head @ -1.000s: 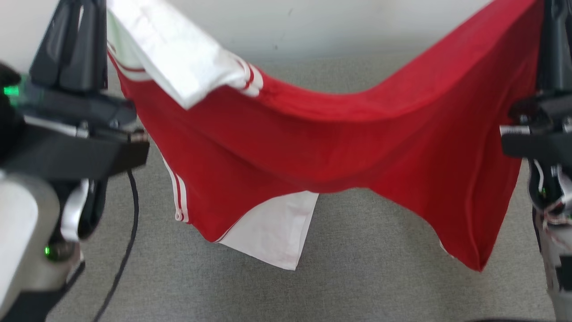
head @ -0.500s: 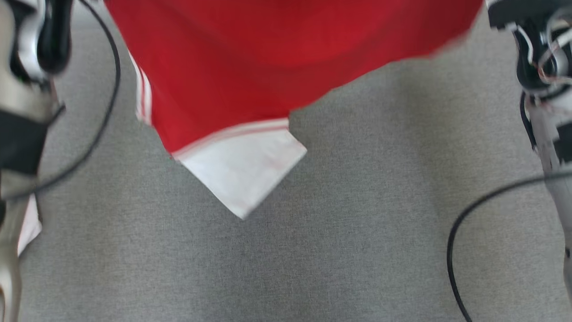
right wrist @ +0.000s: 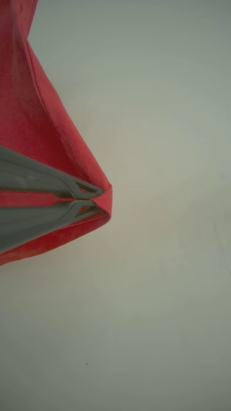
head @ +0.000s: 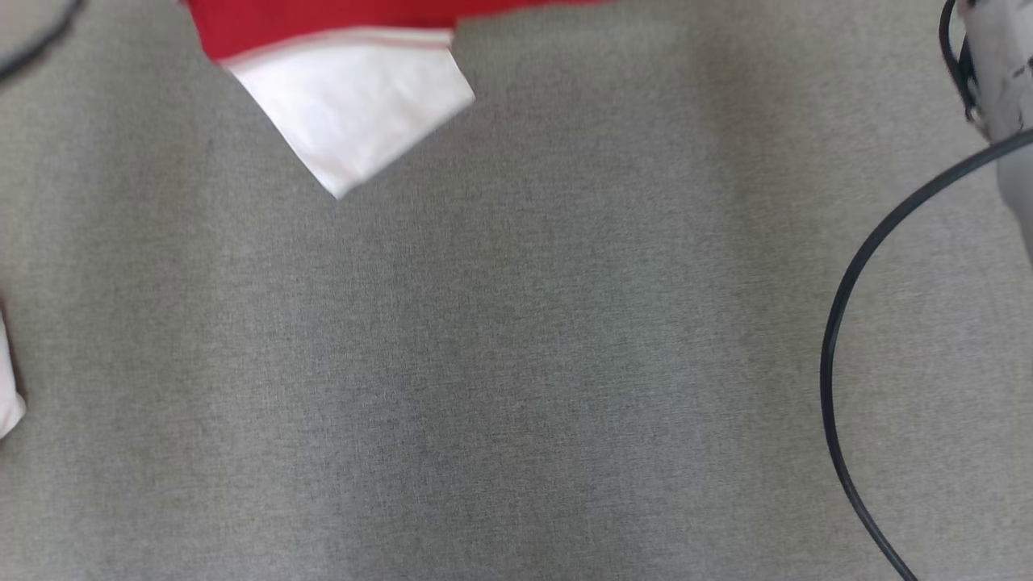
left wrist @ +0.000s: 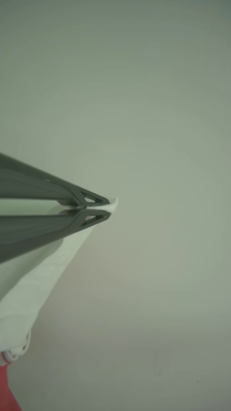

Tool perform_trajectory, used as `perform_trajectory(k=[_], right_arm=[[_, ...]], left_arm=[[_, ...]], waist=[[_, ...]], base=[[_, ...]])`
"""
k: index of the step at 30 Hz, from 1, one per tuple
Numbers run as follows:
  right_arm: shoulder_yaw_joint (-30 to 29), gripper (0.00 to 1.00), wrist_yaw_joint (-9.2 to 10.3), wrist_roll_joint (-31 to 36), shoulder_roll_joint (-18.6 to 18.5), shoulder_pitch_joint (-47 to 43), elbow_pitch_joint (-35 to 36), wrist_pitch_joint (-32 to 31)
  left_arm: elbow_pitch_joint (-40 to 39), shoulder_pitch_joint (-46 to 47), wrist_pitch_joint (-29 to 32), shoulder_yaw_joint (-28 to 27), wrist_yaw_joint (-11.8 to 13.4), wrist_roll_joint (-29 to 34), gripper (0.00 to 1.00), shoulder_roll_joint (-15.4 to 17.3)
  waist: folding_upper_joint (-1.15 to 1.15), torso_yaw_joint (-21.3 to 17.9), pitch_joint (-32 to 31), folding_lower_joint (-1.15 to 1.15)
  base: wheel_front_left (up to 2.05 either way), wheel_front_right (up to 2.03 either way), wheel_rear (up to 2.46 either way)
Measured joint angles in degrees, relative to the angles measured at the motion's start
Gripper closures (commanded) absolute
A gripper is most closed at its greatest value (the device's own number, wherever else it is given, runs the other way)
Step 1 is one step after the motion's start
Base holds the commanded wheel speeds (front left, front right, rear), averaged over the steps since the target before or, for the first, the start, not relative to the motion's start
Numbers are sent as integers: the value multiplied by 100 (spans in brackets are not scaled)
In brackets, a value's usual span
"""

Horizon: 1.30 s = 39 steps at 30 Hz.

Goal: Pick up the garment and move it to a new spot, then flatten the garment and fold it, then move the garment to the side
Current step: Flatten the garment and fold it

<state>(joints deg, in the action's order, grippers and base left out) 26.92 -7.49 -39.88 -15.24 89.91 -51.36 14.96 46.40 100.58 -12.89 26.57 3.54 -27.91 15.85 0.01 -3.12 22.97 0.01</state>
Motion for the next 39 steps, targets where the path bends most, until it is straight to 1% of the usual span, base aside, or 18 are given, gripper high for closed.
perform_trajectory(k=[3, 5, 8, 10, 13, 15, 16, 20, 22, 25, 32, 36, 39], right_arm=[[18, 100, 0, 26, 18, 237, -73, 16], [93, 100, 0, 69, -27, 250, -81, 19], [207, 100, 0, 58, -86, 76, -47, 18], [283, 100, 0, 13, -130, -170, 35, 18], [408, 100, 0, -46, -230, -578, 345, 18], [449, 100, 0, -146, -280, -1006, 591, 19], [475, 100, 0, -182, -321, -1220, 706, 19], [404, 100, 0, -321, -390, -2183, 1244, 18], [334, 100, 0, -361, -411, -2630, 1537, 18], [211, 100, 0, -461, -347, -3319, 1965, 18], [-46, 100, 0, -505, -314, -4829, 3016, 19], [-121, 100, 0, -498, -356, -5701, 3442, 18], [-187, 100, 0, -511, -367, -6268, 3657, 19]], left_arm=[[202, 238, -131, 0, -68, 89, 100, -58], [379, 220, -138, 32, -177, 76, 100, -162], [559, -13, -164, -30, -301, -132, 100, -389], [631, -316, -174, -15, -392, -170, 100, -474], [544, -739, -185, -111, -393, -261, 100, -568], [234, -1165, -186, -270, -301, -307, 100, -582], [19, -1401, -186, -392, -250, -343, 100, -576], [-911, -2639, -187, -583, -64, -151, 100, -533], [-1518, -3204, -187, -742, 38, -126, 100, -526], [-2497, -4109, -192, -935, 211, -21, 100, -413], [-4600, -6425, -111, -1000, 681, 90, 100, -52], [-5530, -7520, 211, -933, 928, 84, 100, 137], [-6127, -8229, 431, -865, 1076, -27, 100, 191]], waist=[[0, 21, 147, -1], [-1, 53, 247, -2], [0, 132, 383, 0], [0, 200, 447, 0], [0, 289, 530, 0], [0, 329, 561, -1], [0, 347, 575, 0], [0, 362, 499, 0], [0, 376, 418, -1], [-1, 378, 290, -3], [-1, 326, -9, -3], [-1, 317, -212, -3], [-1, 315, -392, -4]], base=[[0, 0, 0], [0, 0, 0], [0, 0, 0], [0, 0, 0], [0, 0, 0], [0, 0, 0], [0, 0, 0], [0, 0, 0], [0, 0, 0], [0, 0, 0], [0, 0, 0], [0, 0, 0], [0, 0, 0]])
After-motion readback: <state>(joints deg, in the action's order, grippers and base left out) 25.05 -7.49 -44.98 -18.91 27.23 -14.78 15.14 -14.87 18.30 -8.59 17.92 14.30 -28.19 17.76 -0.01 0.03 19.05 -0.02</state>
